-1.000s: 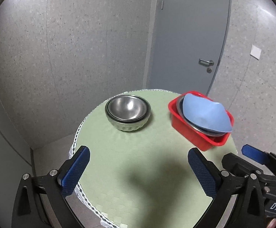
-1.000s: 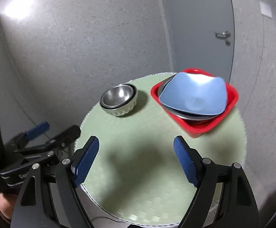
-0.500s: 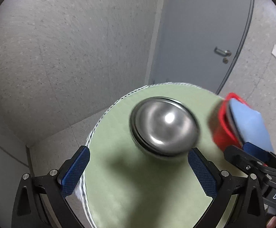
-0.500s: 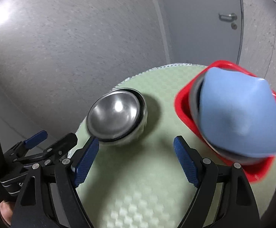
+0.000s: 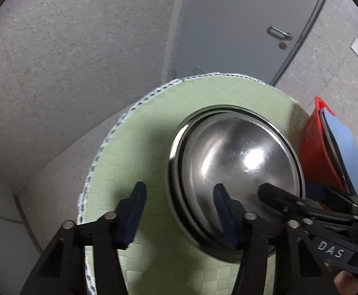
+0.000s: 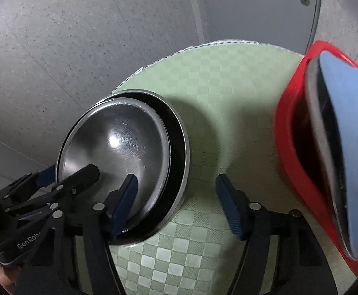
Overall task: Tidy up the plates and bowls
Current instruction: 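Grasp the stacked steel bowls rim with both grippers, then carry the stacked steel bowls and lower them onto the blue plate in the basin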
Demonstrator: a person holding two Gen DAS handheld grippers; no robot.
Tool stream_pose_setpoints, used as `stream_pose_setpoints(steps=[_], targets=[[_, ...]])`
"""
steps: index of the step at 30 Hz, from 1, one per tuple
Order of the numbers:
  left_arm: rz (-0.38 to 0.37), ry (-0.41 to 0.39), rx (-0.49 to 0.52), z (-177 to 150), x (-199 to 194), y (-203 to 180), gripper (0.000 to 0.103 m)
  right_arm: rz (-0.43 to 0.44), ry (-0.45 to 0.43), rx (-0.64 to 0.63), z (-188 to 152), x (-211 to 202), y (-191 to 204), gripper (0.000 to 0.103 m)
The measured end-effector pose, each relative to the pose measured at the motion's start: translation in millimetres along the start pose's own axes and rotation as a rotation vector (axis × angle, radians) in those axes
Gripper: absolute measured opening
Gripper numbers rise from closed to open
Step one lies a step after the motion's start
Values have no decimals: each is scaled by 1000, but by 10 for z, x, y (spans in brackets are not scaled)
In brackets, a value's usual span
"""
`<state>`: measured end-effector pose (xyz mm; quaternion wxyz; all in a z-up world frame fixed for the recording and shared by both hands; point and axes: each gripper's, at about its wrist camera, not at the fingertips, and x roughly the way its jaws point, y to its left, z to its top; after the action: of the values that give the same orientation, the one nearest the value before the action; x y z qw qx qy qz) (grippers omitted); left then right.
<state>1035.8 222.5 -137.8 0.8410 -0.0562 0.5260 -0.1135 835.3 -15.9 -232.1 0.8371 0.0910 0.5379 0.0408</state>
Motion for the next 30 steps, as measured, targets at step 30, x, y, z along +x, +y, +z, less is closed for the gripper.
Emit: stream_pose_setpoints(steps=[30], targets=[[-151,-139,100,94,-841,-1186,34,41,-213,98,189,-1466,-650,44]])
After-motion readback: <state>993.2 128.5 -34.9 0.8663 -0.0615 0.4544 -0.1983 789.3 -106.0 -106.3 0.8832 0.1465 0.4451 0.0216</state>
